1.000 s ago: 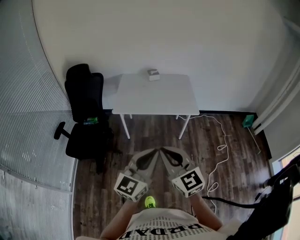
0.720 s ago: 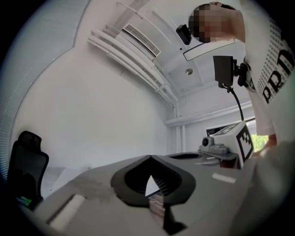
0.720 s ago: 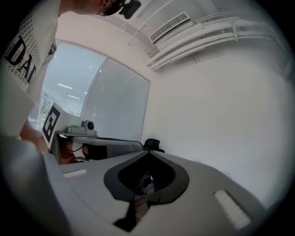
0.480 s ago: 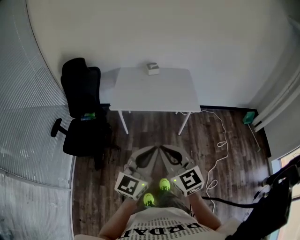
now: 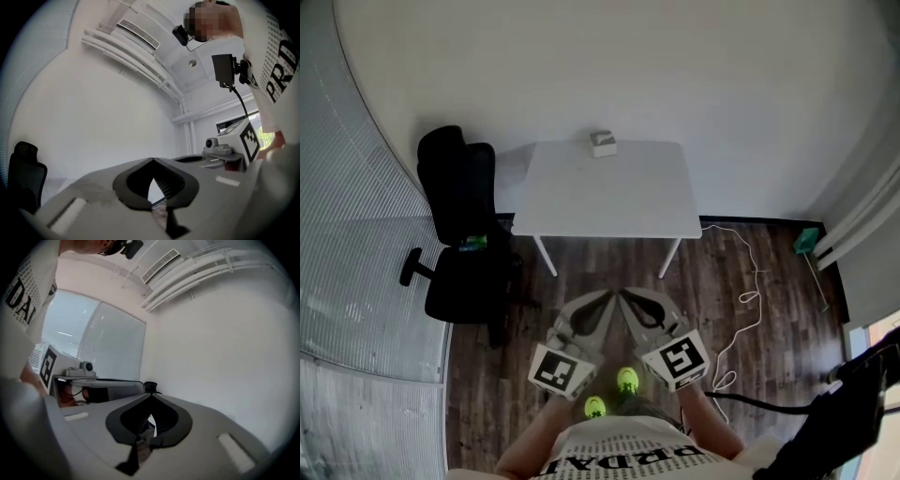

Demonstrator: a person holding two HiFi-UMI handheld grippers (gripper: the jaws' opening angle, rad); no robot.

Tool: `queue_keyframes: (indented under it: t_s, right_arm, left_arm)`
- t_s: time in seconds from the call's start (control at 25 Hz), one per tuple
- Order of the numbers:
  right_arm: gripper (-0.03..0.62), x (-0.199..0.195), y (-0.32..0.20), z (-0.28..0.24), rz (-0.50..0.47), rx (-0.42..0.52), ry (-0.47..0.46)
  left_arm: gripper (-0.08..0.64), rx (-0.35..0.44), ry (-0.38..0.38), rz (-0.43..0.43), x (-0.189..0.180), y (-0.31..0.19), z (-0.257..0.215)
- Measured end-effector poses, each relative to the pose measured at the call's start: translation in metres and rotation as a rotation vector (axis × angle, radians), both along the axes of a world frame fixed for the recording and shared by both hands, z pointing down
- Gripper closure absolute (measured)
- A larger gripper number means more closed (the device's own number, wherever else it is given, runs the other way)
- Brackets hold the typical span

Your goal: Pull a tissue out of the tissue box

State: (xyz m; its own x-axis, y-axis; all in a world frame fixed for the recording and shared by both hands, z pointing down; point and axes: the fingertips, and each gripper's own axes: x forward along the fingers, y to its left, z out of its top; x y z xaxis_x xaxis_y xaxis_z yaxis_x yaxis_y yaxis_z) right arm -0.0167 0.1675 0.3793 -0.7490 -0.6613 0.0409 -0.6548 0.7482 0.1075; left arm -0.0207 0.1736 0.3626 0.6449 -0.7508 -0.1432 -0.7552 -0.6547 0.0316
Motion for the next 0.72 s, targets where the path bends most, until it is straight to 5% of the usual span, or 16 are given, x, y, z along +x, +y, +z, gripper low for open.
queue_keyframes:
  t_s: [0.72]
  right_arm:
    - [0.594, 0.052, -0.116, -0.002, -0.081, 0.027, 0.019]
  left_arm:
    - [0.569, 0.002, -0.008, -0.061, 0.053, -0.115, -0.001]
